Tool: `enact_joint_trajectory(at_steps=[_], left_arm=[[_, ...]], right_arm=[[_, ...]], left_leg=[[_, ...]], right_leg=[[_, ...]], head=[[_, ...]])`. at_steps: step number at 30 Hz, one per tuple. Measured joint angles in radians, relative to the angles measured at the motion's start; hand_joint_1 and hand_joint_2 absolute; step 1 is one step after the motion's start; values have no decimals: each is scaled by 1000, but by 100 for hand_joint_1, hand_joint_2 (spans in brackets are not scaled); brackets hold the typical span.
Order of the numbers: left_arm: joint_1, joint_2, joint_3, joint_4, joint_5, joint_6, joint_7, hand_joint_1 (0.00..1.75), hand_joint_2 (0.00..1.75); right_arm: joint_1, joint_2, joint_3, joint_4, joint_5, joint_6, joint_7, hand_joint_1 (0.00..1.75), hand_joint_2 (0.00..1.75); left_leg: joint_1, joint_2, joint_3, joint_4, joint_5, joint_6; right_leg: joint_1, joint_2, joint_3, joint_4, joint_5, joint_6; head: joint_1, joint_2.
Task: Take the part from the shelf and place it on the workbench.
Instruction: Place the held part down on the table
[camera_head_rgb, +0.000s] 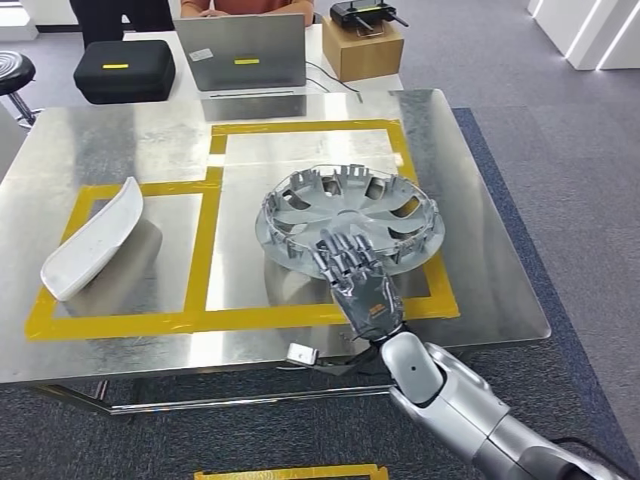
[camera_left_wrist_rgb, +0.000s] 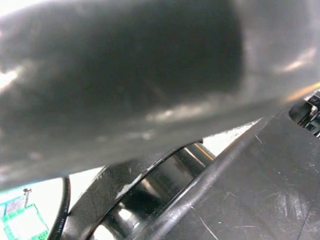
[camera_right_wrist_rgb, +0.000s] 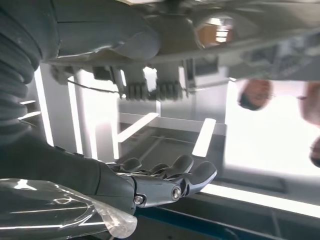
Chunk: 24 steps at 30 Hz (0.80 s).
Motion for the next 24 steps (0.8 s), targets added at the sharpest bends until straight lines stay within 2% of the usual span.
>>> enact_joint_trajectory(at_steps=[6,11,19,21,24], left_arm=[[-1,0,-15,0,2,-4,0,0,0],[-2,0,-17,0,3,-5,0,0,0],[-2,1,-18,0,3,-5,0,0,0],[-2,1,-18,0,3,-6,0,0,0],[-3,1,-20,0,4,-9,0,0,0]], right_arm=[[44,88,-25,-88,-34,-1,-248,0,175],[58,124,-38,-122,-43,-1,-277,0,175],[66,140,-41,-140,-48,0,-283,0,175],[68,144,-41,-144,-76,0,-325,0,175],[69,159,-33,-147,-195,0,-445,0,175]], left_leg=[[0,0,0,0,0,0],[0,0,0,0,0,0],[-1,0,0,0,0,0],[0,0,0,0,0,0],[0,0,0,0,0,0]], right_leg=[[0,-1,0,0,0,-1],[0,-1,0,0,0,-1],[0,-1,0,0,0,0],[0,-1,0,0,0,0],[0,0,0,0,0,-1]], head=[[0,0],[0,0],[0,0],[0,0],[0,0]])
